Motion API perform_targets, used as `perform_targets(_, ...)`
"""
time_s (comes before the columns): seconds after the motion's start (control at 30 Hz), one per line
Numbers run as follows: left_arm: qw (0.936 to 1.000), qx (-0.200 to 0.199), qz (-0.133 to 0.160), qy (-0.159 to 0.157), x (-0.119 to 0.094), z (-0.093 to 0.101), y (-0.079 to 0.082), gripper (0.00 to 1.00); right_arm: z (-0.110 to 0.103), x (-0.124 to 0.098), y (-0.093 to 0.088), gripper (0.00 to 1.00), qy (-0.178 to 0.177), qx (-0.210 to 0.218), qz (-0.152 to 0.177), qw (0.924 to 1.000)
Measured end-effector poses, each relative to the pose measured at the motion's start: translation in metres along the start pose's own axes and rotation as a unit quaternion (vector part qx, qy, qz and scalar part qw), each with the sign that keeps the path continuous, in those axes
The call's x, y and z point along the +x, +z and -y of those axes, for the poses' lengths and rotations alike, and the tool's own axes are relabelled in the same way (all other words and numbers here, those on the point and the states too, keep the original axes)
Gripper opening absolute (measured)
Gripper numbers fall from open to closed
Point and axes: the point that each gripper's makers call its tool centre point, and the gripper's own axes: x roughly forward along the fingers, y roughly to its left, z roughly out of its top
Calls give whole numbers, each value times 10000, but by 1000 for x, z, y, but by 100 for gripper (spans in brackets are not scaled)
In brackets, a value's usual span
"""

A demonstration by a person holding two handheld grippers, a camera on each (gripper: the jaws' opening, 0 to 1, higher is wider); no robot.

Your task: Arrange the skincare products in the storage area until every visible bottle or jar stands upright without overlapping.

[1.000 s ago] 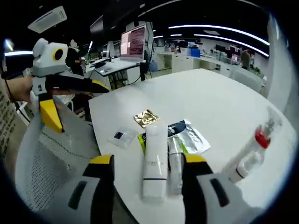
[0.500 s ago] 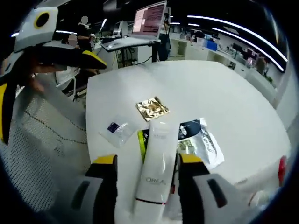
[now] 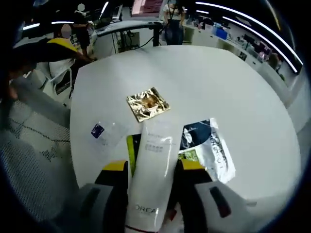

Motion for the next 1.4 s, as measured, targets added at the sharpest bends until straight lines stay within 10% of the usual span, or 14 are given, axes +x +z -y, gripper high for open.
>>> perform_targets(0.83, 9999, -53, -79, -83, 4, -1, -4, 96, 5, 3, 10, 32, -102, 413, 177, 9989)
perform_targets(1.4, 9997, 12, -103, -234, 4, 13, -4, 96, -9, -77, 40, 31, -133, 884, 1582, 9834)
